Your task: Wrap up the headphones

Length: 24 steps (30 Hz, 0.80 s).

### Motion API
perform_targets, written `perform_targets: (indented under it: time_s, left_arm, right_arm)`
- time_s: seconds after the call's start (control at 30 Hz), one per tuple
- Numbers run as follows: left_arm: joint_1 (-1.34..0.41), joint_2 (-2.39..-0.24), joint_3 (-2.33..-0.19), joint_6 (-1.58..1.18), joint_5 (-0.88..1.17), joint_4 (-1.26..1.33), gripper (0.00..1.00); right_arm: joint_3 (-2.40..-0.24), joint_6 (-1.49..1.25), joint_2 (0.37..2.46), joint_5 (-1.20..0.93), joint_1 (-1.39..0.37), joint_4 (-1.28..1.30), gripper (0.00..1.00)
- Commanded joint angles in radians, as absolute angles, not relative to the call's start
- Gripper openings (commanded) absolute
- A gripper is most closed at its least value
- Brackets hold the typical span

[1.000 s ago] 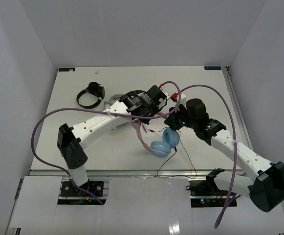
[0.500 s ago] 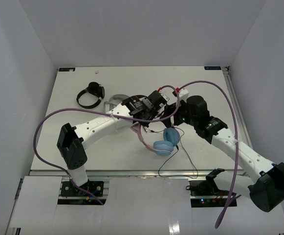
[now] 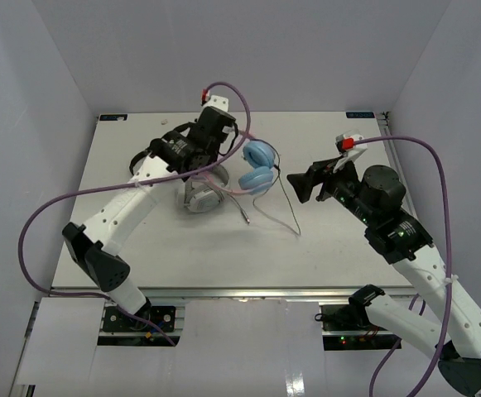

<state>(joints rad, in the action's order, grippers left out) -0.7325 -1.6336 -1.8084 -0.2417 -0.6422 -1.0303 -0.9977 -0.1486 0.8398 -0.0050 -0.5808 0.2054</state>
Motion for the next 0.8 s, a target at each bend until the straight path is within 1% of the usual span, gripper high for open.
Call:
perform_targets:
  time_s: [0.0,0.03,0.1,0.2,0.3,0.47,0.6,0.77]
  left_arm:
    - [-0.747,-1.501,-1.993,-0.276,-0.516,-0.967,0.0]
    - [-0.747,-1.489,-2.009,-0.275,-0.471,-0.976,0.0]
    - [-0.749,-1.445,-1.965,-0.278,-0.403,-0.957,0.0]
    - [-0.749,-1.368,-1.864,-0.269,-0.356,-0.907,0.0]
    - [-0.748,-1.33,-1.818,-0.258,-0.333,-0.899,0.0]
    - [-0.748,-1.308,-1.752,-0.249,-0.351,-0.898,0.0]
    - [-0.747,-1.286,-1.708,-0.248,-0.328,-0.886,0.0]
    - [-0.747,-1.28,-1.693,-0.245,-0.283,-0.876,0.0]
  right_arm:
    - [-0.928,-0.134,0.794,-0.06,-0.581,0.171,0.86]
    - [-0.917,-0.13,0.782,-0.049,-0.581,0.157,0.84]
    - [-0.909,-0.117,0.778,-0.018,-0.581,0.14,0.8]
    - [-0.923,-0.092,0.787,0.053,-0.581,0.116,0.75]
    - [-0.935,-0.079,0.79,0.09,-0.581,0.078,0.67]
    - [-0.937,-0.074,0.748,0.057,-0.581,0.03,0.63]
    - [-0.937,-0.056,0.745,0.016,-0.581,0.016,0.63]
    - [-0.905,-0.055,0.776,-0.12,-0.581,0.014,0.63]
